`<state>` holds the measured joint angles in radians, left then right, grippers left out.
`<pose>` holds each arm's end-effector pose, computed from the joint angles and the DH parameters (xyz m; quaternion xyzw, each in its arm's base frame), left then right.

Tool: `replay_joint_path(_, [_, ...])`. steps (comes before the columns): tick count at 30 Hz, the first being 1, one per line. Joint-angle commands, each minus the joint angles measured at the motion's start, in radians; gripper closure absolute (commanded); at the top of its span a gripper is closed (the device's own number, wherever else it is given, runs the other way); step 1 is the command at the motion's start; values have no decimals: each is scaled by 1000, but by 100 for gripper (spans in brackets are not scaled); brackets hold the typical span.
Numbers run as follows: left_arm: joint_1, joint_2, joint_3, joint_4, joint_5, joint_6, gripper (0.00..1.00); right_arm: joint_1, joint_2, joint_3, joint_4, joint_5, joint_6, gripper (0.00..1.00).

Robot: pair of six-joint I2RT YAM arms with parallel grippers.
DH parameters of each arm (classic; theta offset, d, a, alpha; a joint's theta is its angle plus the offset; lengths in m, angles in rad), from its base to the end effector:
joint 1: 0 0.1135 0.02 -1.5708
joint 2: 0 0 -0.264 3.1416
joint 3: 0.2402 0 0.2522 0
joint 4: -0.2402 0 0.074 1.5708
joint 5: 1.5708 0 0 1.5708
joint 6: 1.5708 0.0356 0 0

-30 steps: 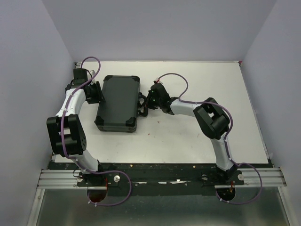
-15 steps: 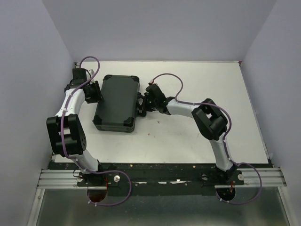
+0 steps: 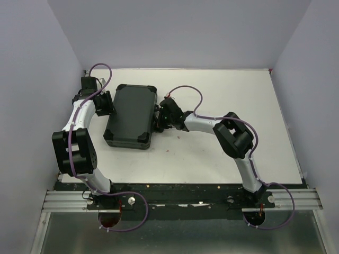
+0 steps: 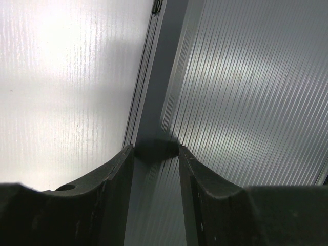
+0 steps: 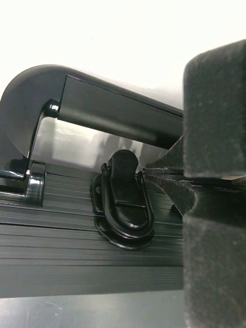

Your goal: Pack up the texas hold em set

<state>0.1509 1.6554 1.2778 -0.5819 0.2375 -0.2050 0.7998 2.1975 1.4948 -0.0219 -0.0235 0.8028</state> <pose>0.3517 0.0450 0.2531 -0.1325 0.9383 -0.1210 0.2956 0.3357 0.3467 0.1422 -0.0035 0.9118 0.3023 0.2780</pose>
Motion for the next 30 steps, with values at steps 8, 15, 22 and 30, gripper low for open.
replay_joint_path(8, [-19,0,-6,-6,52,-13,54,-48,-99,-12,-119,-42,-93,96])
replay_joint_path(15, [-19,-2,-8,-7,51,-11,54,-57,-36,70,-127,-73,-97,96])
replay_joint_path(22, [-19,-2,-2,-7,52,-13,54,-65,-2,111,-151,-52,-102,97])
replay_joint_path(30, [-20,0,-1,-9,56,-11,54,-65,37,127,-185,-16,-111,98])
